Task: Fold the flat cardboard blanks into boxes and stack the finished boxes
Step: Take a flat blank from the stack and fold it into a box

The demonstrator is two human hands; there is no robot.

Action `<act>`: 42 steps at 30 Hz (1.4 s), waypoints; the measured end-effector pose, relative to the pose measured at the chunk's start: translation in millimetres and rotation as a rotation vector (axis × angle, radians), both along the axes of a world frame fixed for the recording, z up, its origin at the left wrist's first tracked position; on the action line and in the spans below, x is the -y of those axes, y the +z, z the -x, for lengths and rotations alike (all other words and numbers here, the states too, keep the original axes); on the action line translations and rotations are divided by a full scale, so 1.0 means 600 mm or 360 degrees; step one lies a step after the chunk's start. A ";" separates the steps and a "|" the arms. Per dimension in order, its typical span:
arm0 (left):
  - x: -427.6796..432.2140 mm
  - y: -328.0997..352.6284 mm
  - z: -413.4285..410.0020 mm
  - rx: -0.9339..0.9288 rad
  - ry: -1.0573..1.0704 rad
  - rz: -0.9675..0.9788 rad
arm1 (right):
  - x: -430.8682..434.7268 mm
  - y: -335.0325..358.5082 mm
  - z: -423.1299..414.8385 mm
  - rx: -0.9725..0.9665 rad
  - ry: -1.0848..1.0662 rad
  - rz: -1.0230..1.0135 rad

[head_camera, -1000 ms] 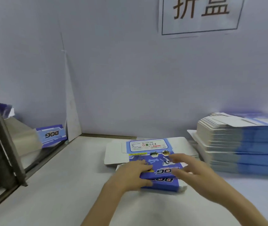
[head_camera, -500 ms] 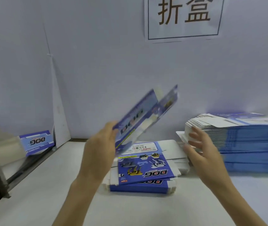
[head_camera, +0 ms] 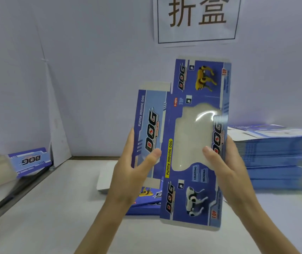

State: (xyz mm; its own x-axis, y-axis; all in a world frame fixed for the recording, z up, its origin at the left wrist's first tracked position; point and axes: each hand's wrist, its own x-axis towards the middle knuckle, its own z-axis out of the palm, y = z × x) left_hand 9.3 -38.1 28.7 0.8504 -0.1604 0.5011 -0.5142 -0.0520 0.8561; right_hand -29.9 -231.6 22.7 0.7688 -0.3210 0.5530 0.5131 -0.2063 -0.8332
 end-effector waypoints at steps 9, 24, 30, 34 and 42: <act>0.017 -0.014 0.012 -0.0461 -0.0356 0.0117 | -0.021 -0.013 -0.005 -0.0020 0.0318 0.0023; -0.001 -0.020 0.000 -0.0768 -0.0555 0.0317 | 0.028 0.017 0.001 -0.0414 0.0228 -0.0105; -0.021 -0.009 -0.008 -0.0544 -0.0369 0.0129 | 0.037 0.006 -0.002 -0.0513 0.0258 -0.0347; -0.030 -0.009 -0.015 -0.0655 -0.0389 0.0292 | 0.037 0.012 0.001 -0.0462 0.0477 -0.0462; -0.023 -0.015 -0.011 -0.0700 -0.0442 0.0315 | 0.050 0.015 0.001 -0.0562 0.0551 -0.0610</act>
State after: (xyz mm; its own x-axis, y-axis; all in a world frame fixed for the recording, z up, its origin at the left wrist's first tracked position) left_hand 16.0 -24.2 19.5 0.9254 -0.3471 0.1518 -0.0777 0.2183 0.9728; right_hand -30.5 -261.5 31.8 0.9792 -0.1458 0.1414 0.1769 0.2700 -0.9465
